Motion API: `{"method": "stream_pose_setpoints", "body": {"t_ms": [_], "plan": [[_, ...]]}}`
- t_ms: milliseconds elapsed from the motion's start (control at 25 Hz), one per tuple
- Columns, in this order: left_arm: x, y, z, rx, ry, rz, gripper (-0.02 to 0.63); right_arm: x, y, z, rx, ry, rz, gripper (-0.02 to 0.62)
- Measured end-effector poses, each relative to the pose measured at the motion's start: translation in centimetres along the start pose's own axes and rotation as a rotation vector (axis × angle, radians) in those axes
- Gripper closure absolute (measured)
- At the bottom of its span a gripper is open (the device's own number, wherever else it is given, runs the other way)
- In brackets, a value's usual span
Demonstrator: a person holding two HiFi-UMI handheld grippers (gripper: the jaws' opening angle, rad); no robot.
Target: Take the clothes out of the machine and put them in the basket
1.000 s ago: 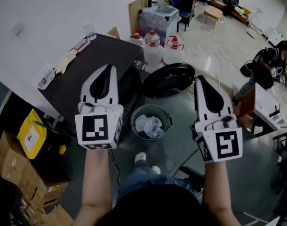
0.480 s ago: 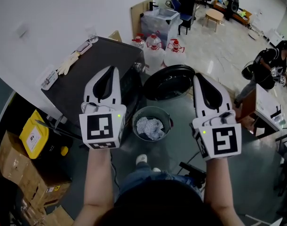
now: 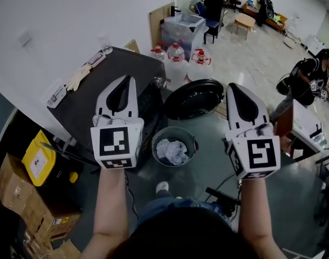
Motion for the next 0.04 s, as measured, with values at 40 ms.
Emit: {"method": "stream_pose_setpoints", "body": {"t_ms": [40], "plan": [[-0.14,0.08,-0.02,-0.002,-0.003,0.003,0.611,-0.18,-0.03,-0.04,0.001,0.0,-0.002,0.594]]}}
Point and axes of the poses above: the fingertips, and each gripper's own axes: x backward along the fingers, y to its left, z out of its underside, the point moved 3 cm from there along x, backward along the fingers, and after that the axes turned 13 degrees about -x, right-handed, at the moved point
